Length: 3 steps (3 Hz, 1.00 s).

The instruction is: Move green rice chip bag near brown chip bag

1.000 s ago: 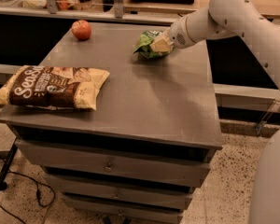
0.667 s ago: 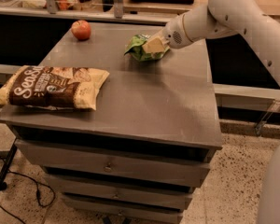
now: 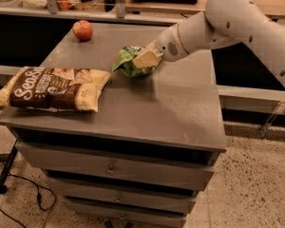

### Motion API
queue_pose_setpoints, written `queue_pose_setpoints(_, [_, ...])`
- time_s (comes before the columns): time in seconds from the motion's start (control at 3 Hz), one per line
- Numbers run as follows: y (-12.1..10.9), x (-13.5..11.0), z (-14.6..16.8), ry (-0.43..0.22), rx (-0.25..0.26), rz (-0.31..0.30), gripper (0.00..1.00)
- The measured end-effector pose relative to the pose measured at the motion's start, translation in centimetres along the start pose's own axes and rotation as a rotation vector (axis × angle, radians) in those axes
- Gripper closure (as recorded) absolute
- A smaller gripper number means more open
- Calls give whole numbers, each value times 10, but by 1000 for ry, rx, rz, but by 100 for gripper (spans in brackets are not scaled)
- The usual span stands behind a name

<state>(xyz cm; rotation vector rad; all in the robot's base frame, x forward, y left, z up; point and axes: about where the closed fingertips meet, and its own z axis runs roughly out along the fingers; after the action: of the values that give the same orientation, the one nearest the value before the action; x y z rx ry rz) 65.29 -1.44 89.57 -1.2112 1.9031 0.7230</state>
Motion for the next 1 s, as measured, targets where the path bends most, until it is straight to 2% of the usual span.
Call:
queue_pose_setpoints(0.33, [45,0,11,31,-19,-44,100])
queue_pose_setpoints(1.0, [118,-8,27,62,-16,-63,100])
